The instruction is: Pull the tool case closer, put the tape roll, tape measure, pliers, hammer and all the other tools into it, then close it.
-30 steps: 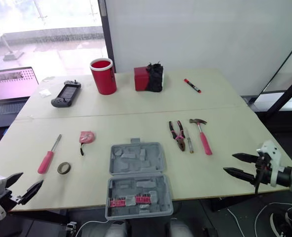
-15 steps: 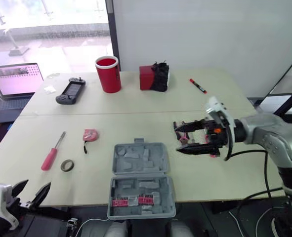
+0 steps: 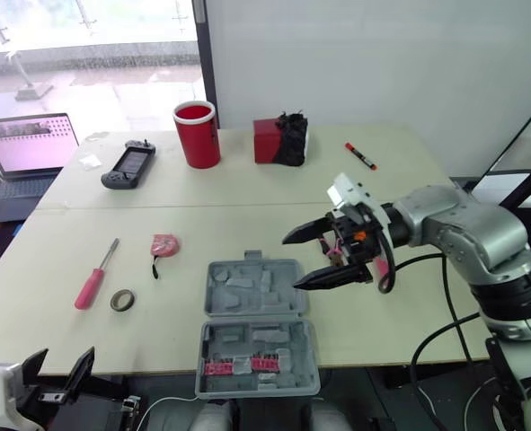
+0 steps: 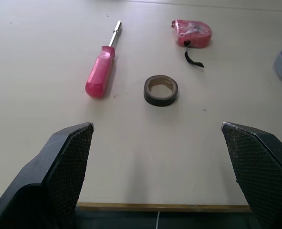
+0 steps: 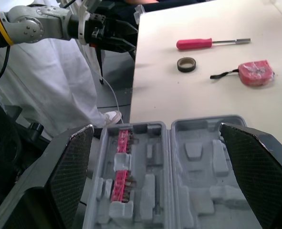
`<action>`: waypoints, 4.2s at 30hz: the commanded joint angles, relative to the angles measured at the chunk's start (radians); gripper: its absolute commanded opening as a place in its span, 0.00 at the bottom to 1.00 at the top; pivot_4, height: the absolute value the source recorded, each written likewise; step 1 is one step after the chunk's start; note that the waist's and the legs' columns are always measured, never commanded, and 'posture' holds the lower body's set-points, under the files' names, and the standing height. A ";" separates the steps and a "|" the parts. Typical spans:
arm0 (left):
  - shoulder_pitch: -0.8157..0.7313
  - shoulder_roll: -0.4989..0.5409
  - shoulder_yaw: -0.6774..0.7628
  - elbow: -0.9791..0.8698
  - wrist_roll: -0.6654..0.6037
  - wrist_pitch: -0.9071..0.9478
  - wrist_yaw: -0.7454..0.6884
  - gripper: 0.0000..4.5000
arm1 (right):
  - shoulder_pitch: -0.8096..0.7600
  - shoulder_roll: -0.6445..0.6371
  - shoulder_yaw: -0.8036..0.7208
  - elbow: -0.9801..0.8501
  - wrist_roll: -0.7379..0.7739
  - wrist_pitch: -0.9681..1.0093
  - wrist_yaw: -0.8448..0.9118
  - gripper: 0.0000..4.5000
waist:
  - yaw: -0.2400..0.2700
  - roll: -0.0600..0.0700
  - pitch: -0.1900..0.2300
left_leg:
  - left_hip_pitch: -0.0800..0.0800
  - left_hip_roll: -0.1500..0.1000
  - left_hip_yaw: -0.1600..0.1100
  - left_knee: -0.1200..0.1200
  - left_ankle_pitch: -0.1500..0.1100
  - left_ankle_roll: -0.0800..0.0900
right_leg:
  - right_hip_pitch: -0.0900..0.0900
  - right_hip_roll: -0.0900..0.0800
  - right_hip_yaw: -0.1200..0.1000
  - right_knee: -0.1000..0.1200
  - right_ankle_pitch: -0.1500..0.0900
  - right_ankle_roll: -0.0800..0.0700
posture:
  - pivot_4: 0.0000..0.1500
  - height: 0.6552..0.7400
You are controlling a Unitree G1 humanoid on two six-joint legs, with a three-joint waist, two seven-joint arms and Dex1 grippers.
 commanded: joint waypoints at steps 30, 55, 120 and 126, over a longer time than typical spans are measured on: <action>-0.616 0.246 -0.340 0.171 0.222 0.561 0.297 0.49 | 0.060 0.047 -0.027 -0.178 -0.002 0.010 -0.159 1.00 | -0.007 0.000 0.000 | 0.001 -0.001 -0.002 -0.001 0.000 0.000 | -0.002 0.004 0.000 0.005 0.004 0.005 | 1.00 1.00; -0.654 0.204 -0.314 0.252 0.240 0.458 0.291 0.01 | 0.064 0.029 -0.023 -0.193 -0.016 -0.020 -0.150 1.00 | -0.005 0.000 0.000 | 0.001 -0.001 -0.002 0.000 0.000 0.000 | -0.002 0.003 0.000 0.005 0.004 0.005 | 1.00 1.00; -1.292 0.313 -0.972 0.776 0.549 0.066 -0.593 0.01 | 0.152 0.108 -0.019 -0.279 -0.043 0.023 -0.441 1.00 | -0.013 0.000 0.000 | -0.002 -0.002 -0.005 0.008 0.001 0.001 | -0.002 0.006 -0.001 0.011 0.004 0.006 | 1.00 1.00; -1.290 0.312 -0.964 0.777 0.561 0.069 -0.588 0.01 | 0.150 0.114 -0.016 -0.275 -0.049 0.018 -0.441 1.00 | -0.013 0.000 0.000 | -0.002 -0.002 -0.005 0.009 0.001 0.001 | -0.002 0.006 -0.001 0.012 0.004 0.006 | 1.00 1.00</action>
